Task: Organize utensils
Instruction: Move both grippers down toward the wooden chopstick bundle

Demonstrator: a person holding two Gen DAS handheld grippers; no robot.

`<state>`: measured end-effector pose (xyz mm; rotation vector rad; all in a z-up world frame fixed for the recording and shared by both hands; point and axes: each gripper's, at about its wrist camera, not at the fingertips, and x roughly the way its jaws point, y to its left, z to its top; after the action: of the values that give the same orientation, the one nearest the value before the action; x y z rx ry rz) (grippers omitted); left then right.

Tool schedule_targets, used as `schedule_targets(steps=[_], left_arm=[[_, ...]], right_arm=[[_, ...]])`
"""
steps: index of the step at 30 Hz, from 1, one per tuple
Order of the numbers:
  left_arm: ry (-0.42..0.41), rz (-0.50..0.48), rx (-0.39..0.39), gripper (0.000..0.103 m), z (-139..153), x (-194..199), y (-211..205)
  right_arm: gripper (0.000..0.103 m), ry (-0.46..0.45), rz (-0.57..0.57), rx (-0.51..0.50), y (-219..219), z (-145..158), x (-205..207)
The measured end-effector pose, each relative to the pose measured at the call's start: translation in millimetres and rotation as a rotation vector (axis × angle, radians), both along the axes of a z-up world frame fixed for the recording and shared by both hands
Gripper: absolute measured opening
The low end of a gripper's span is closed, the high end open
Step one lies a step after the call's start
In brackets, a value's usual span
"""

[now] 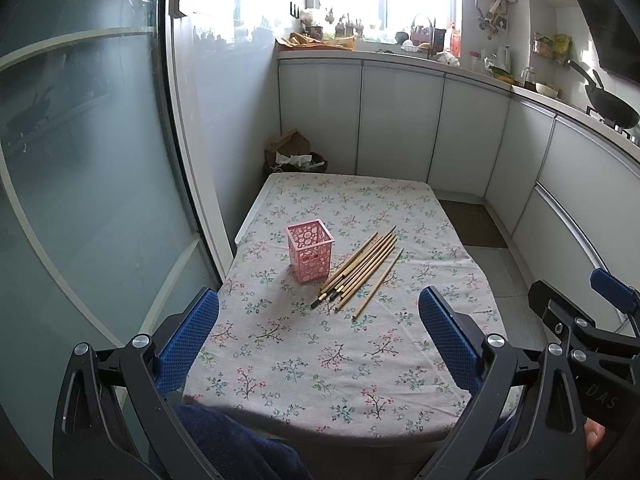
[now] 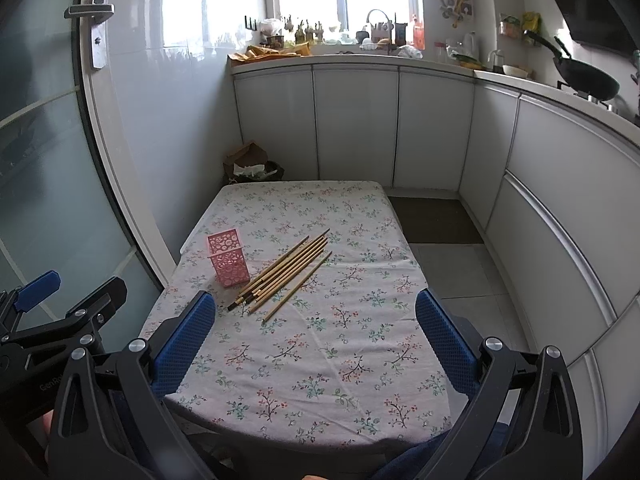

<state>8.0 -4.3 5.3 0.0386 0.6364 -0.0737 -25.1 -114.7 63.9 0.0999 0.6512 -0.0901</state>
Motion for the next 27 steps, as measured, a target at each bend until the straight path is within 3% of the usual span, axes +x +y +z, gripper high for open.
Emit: schedule_targets(steps=[6, 9, 12, 14, 18, 20, 24, 27], left_arm=[[0.063, -0.017, -0.001, 0.096, -15, 52, 14], [0.134, -0.029, -0.036, 0.096, -31, 90, 22], [0.258, -0.111, -0.090, 0.096, -59, 132, 14], [0.321, -0.150, -0.099, 0.095, -75, 158, 0], [0.353, -0.206, -0.037, 0.092, -92, 209, -37], [0.389, -0.234, -0.044, 0.081, -102, 236, -56], [0.432, -0.288, 0.003, 0.070, -127, 289, -95], [0.448, -0.308, 0.123, 0.062, -158, 327, -124]], right_arm=[[0.097, 0.050, 0.011, 0.083, -29, -32, 49], [0.097, 0.166, -0.050, 0.228, -67, -71, 94], [0.096, 0.283, -0.068, 0.391, -91, -111, 135], [0.085, 0.352, -0.060, 0.472, -99, -134, 163], [0.066, 0.481, -0.055, 0.593, -106, -179, 218], [0.055, 0.525, -0.094, 0.645, -115, -200, 239], [0.052, 0.523, -0.112, 0.643, -122, -216, 248], [0.052, 0.531, -0.105, 0.672, -132, -219, 251]])
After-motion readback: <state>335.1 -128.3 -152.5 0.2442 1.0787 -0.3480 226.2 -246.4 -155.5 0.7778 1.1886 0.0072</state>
